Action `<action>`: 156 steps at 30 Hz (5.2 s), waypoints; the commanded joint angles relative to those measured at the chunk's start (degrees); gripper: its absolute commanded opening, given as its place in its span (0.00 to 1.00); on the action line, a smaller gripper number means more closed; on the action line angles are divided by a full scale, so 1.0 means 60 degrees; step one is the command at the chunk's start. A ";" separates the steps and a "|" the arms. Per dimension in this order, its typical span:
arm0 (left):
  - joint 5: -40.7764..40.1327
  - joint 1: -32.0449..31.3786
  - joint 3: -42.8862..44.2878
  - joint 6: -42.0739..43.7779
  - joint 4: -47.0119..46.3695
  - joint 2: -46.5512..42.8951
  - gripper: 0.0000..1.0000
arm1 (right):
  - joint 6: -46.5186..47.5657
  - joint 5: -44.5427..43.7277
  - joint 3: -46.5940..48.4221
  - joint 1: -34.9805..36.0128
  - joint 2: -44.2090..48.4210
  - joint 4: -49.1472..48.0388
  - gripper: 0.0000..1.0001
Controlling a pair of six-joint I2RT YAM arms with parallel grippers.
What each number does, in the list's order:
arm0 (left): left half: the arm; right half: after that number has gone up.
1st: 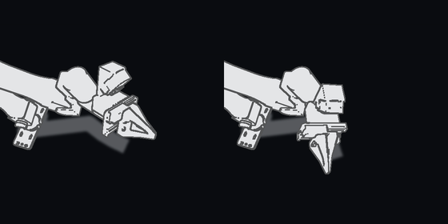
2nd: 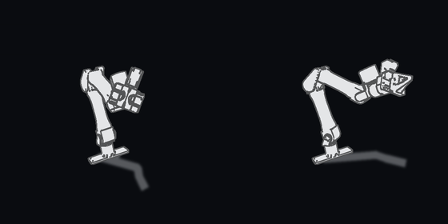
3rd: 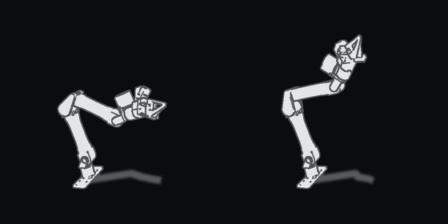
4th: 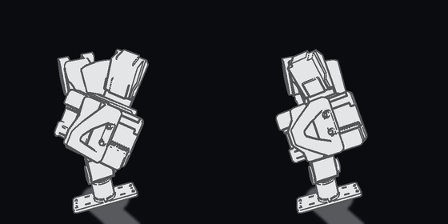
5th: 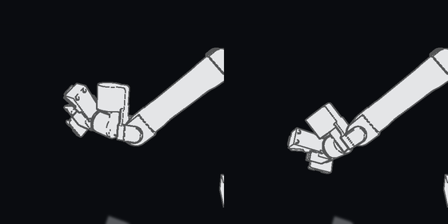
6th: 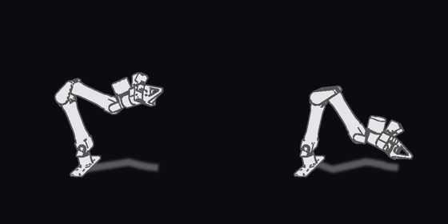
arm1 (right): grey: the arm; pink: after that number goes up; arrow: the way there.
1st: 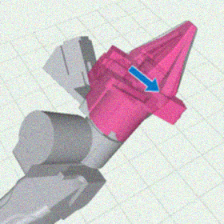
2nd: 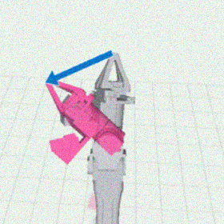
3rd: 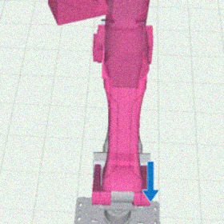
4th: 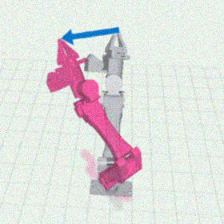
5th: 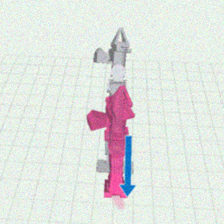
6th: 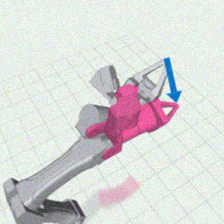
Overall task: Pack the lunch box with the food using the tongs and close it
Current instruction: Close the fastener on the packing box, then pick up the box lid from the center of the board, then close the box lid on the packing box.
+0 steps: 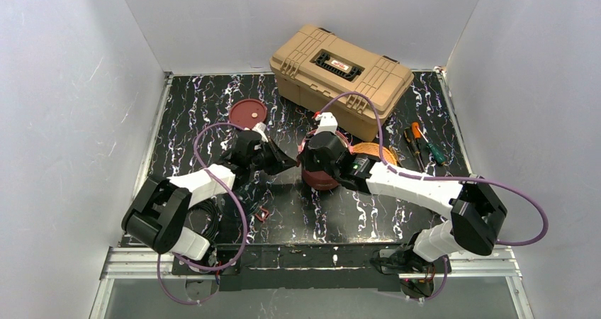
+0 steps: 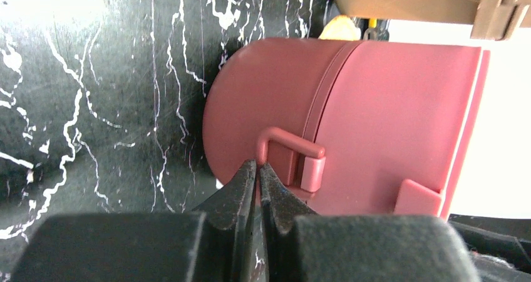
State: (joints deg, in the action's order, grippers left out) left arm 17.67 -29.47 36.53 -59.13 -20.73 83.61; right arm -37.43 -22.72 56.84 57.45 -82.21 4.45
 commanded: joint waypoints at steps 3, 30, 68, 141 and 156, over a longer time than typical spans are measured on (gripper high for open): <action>-0.0515 0.0408 0.1121 0.1772 0.3319 -0.0752 0.11 | -0.0663 -0.0279 0.0145 0.0034 0.0292 0.1333 0.01; 0.0473 0.1443 0.2014 0.3640 0.6506 -0.2059 0.28 | 0.0020 0.0385 0.0899 0.0049 -0.0997 0.2368 0.03; -0.2176 0.2910 0.0489 0.2424 1.0141 -0.5789 0.65 | 0.2656 0.1579 0.2168 -0.2648 0.1983 0.3134 0.92; -0.1460 0.3206 1.1822 0.7201 1.2349 0.2072 0.00 | 0.2909 -0.1470 0.0464 -0.4873 0.5228 0.4023 0.95; -0.1513 -0.0371 1.2018 0.6991 1.3361 0.2611 0.00 | 0.2627 -0.0620 0.0887 -0.4873 0.5601 0.4153 0.95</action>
State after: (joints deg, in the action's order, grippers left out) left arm 8.25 -28.56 108.66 -16.60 57.49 98.30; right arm -20.69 -27.88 59.92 28.49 -49.84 30.15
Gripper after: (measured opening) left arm 0.046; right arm 0.948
